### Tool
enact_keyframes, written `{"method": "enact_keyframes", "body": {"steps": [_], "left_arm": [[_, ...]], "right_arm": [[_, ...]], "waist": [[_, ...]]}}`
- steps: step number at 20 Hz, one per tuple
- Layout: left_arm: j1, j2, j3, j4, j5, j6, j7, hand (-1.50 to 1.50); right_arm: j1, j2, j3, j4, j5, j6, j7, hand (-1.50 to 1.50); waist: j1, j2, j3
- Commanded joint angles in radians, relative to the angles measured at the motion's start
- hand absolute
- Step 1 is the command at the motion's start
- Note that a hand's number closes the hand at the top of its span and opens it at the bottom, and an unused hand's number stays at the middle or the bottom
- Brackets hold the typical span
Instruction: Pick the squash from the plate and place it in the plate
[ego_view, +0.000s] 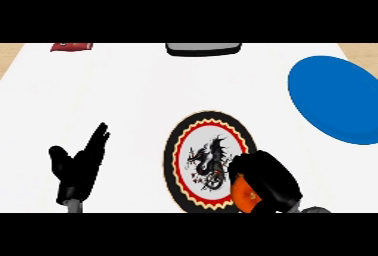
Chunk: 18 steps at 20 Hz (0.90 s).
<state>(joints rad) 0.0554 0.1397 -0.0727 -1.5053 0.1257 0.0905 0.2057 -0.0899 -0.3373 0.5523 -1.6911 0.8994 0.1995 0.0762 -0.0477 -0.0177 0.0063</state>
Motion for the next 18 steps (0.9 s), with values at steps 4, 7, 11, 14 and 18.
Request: {"method": "enact_keyframes", "body": {"steps": [4, 7, 11, 14, 18], "left_arm": [[0.041, -0.019, -0.005, 0.031, 0.007, 0.003, 0.012, 0.0], [0.015, -0.014, -0.012, 0.016, 0.003, -0.009, 0.019, 0.0], [0.05, 0.01, 0.009, 0.0, 0.036, -0.05, 0.015, 0.0], [0.03, -0.024, -0.017, 0.037, -0.008, -0.017, -0.016, 0.0], [-0.007, -0.008, -0.002, 0.022, 0.003, -0.029, 0.026, 0.0]], "right_arm": [[0.301, -0.077, -0.122, -0.391, -0.075, -0.252, -0.077, 1.5], [0.407, -0.078, -0.195, -0.5, -0.112, -0.317, -0.07, 1.5], [0.516, -0.035, -0.287, -0.574, -0.234, -0.379, -0.078, 1.5], [0.56, -0.033, -0.421, -0.638, -0.405, -0.364, -0.056, 1.5], [0.477, -0.013, -0.58, -0.543, -0.584, -0.352, -0.074, 1.5]], "waist": [[-0.037, 0.002, -0.005], [-0.005, 0.01, -0.006], [0.021, 0.013, -0.006], [0.019, 0.016, -0.006], [0.037, 0.017, -0.005]]}}
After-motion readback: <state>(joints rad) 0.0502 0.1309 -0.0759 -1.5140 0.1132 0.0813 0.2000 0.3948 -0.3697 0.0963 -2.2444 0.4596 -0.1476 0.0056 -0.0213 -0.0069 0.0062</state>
